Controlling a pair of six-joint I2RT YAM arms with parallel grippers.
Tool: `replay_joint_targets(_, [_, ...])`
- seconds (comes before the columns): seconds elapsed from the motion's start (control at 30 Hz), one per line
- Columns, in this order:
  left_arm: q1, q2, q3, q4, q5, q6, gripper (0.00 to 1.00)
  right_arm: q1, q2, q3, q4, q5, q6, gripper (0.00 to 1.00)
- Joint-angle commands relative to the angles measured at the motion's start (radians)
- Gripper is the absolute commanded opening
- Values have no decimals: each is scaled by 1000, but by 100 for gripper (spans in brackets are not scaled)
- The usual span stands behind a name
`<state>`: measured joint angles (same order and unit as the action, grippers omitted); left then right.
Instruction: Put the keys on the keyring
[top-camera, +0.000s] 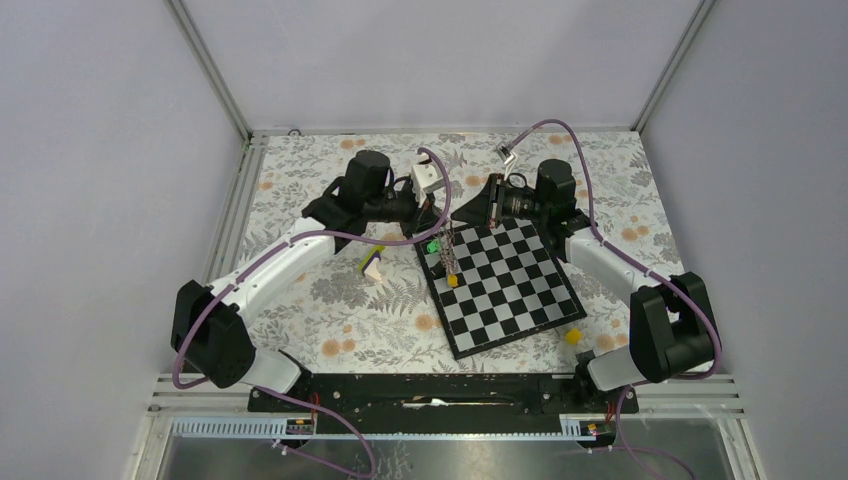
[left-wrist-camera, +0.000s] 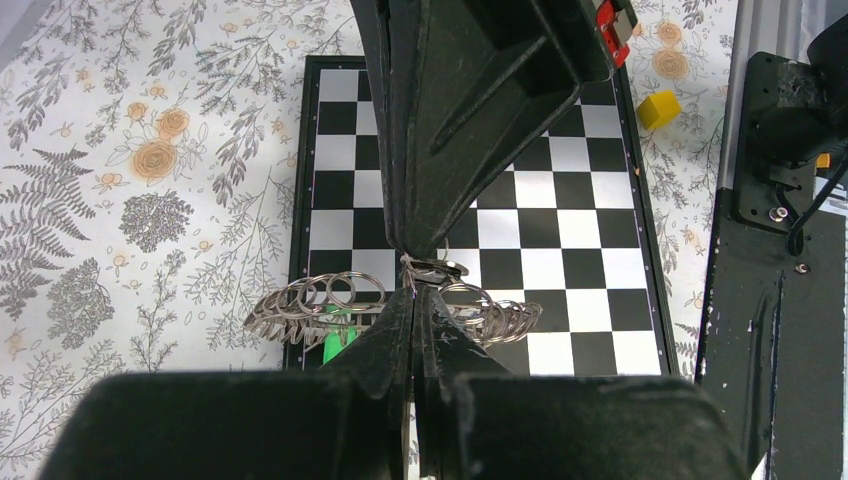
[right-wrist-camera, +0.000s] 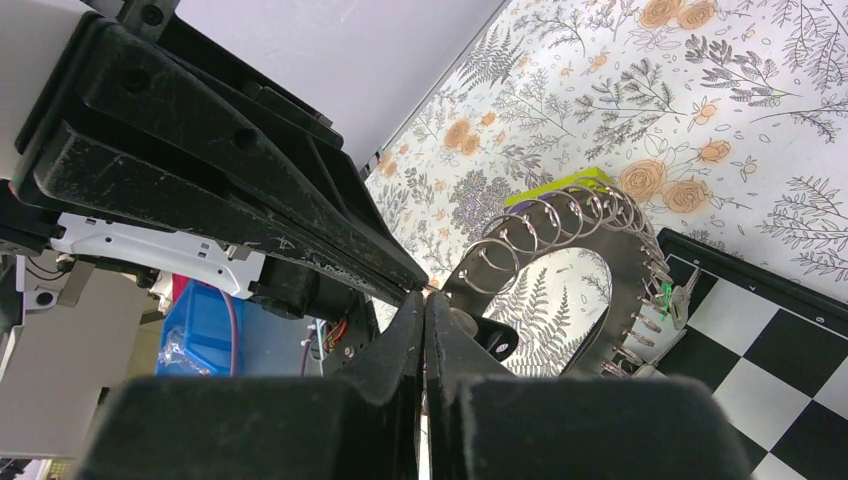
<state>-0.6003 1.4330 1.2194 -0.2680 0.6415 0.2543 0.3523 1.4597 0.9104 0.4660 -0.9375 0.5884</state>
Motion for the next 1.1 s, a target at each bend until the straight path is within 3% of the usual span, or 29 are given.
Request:
replay_joint_targets(0.0, [-7,-37,3,79,35,7,0,-3,0,12,70,-29,13,0])
replay_joint_targets(1.07, [-9,-49,-12,50,162,82,0,-3,50,30,30,-33,7,0])
